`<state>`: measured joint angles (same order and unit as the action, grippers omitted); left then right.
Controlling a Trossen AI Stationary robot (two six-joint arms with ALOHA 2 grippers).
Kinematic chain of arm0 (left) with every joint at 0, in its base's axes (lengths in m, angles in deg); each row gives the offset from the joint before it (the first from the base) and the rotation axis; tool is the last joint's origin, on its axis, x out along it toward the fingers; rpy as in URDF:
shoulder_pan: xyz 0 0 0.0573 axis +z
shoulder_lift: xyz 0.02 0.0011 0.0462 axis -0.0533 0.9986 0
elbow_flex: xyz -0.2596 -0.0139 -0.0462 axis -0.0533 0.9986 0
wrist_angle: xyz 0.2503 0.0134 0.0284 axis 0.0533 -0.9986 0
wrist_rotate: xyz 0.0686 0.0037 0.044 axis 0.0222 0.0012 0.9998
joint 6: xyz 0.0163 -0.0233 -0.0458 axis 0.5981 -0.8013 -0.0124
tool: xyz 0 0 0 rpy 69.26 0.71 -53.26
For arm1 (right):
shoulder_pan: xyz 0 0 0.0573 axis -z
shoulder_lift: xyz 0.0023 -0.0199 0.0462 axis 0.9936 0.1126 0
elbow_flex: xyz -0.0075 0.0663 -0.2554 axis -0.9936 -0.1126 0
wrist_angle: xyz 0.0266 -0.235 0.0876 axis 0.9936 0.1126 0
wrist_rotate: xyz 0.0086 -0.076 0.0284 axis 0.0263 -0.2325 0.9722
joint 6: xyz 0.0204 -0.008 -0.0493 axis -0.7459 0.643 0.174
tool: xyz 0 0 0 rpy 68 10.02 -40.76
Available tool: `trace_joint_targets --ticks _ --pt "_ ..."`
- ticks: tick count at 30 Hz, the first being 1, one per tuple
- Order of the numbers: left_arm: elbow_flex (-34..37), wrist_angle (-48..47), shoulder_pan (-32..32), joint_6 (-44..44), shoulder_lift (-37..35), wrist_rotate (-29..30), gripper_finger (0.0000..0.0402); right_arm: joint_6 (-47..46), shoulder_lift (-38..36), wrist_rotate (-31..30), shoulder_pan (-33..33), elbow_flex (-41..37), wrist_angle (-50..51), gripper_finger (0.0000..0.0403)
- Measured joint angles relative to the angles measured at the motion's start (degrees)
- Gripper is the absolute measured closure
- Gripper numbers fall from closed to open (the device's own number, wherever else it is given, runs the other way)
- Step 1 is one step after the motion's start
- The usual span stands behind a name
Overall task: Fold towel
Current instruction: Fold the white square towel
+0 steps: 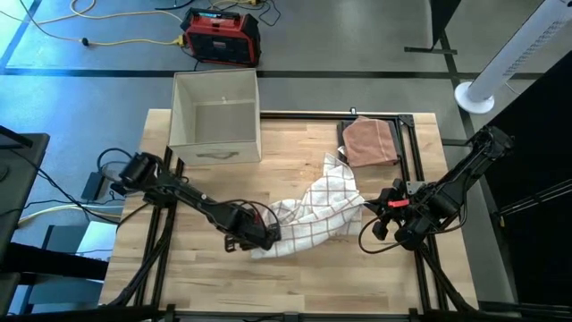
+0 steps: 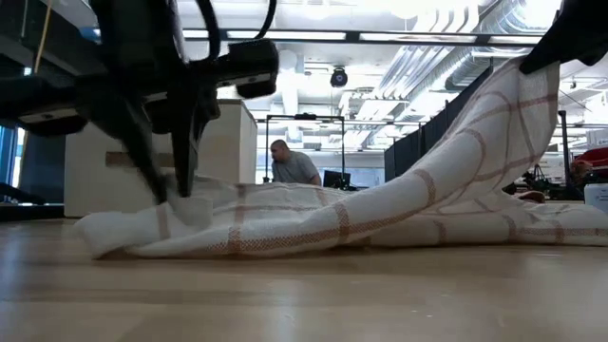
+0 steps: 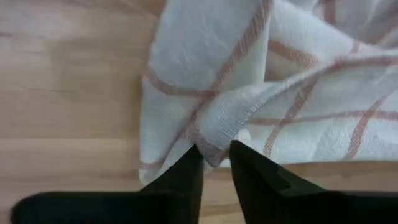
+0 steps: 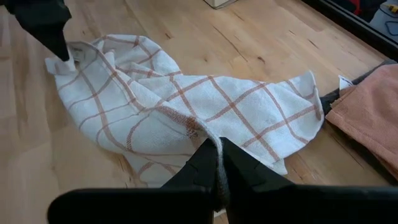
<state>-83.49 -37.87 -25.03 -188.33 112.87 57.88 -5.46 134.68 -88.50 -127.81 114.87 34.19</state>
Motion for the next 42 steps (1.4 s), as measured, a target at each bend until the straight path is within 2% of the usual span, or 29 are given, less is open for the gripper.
trace_joint_targets --ticks 8,12,15,18,21,25,28,38,42 --pt "0.02 5.71 1.01 10.56 0.36 0.75 0.0396 -0.13 0.00 0.05 -0.01 -0.02 -0.75 0.0403" --pt "0.02 4.42 1.07 13.65 0.36 0.48 0.0400 -0.13 0.00 0.90 -0.02 -0.02 -1.35 0.0403" --pt "0.02 3.79 1.08 20.23 -1.02 -3.49 0.0400 -0.15 0.00 1.85 -0.02 -0.02 -1.79 0.0403" --pt "0.02 1.44 0.76 24.59 -5.12 -7.61 0.0401 -0.28 -0.02 2.84 -0.02 -0.02 -2.66 0.0403" --pt "0.02 -3.95 0.01 26.63 -11.52 -8.86 0.0401 0.37 -0.02 3.88 -0.02 -0.02 -6.06 0.0403" --pt "0.02 -13.85 -0.87 28.58 -21.50 -9.97 0.0401 6.39 -0.02 6.02 -0.02 0.05 -15.77 0.0403" --pt "-0.20 -17.70 -1.78 30.64 -27.89 -7.19 0.0401 13.03 0.42 5.39 0.46 3.44 -20.64 0.0403" --pt "-1.81 -21.06 -4.48 43.51 -45.67 6.68 0.0401 37.49 4.53 -2.10 6.76 26.37 -22.12 0.0403" --pt "-8.24 -17.85 -4.44 56.00 -50.16 14.67 0.0401 51.53 8.03 -6.00 10.02 38.11 -22.50 0.0403"
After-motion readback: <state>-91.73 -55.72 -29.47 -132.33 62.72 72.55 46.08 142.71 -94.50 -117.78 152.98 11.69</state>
